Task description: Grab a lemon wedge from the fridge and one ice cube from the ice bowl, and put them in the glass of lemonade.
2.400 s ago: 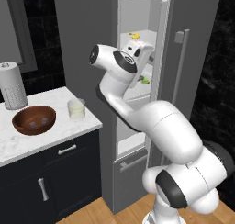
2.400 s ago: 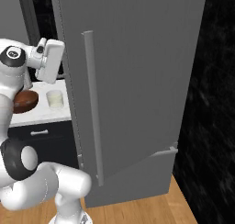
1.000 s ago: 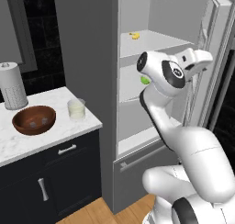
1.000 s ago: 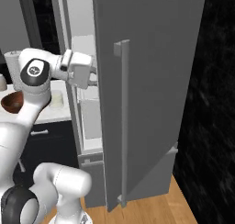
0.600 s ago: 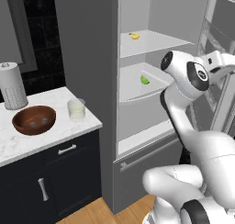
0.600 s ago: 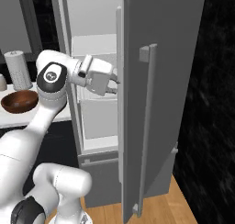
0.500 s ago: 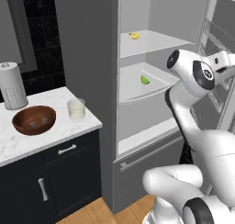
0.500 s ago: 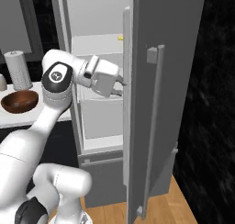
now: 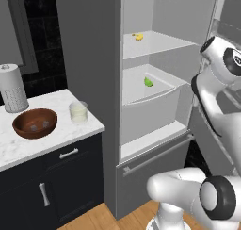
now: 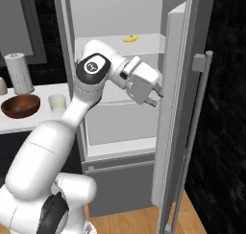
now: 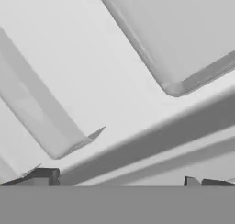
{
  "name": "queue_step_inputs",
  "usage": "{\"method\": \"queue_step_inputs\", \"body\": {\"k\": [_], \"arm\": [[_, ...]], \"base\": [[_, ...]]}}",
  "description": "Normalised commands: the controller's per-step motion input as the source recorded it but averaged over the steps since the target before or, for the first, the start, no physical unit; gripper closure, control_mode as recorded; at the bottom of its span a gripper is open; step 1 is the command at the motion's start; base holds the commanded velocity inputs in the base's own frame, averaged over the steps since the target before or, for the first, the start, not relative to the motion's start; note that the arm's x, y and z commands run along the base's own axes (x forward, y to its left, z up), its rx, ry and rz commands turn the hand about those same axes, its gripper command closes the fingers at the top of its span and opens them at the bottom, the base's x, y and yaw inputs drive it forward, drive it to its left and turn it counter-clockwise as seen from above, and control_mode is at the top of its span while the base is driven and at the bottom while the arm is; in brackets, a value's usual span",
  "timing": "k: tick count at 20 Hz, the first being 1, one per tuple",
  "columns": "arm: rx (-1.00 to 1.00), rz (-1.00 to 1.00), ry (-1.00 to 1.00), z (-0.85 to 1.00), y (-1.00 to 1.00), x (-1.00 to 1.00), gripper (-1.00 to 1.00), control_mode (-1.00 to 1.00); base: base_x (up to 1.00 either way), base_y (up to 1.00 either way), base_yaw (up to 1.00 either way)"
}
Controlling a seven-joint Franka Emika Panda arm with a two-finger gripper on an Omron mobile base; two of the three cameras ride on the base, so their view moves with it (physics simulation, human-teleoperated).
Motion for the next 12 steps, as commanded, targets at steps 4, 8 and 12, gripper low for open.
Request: {"method": "queue_step_inputs", "body": {"k": [4,8,12], "arm": [[0.06,0.00,-0.14,0.00,-0.84,-0.01,-1.00,-1.00],[0.05,0.00,-0.23,-0.04,-0.77,0.00,-1.00,-1.00],[0.07,0.00,-0.35,-0.74,-0.65,0.17,-1.00,-1.00]], "base": [[0.00,0.00,0.00],[0.00,0.00,0.00],[0.00,0.00,0.00]]}}
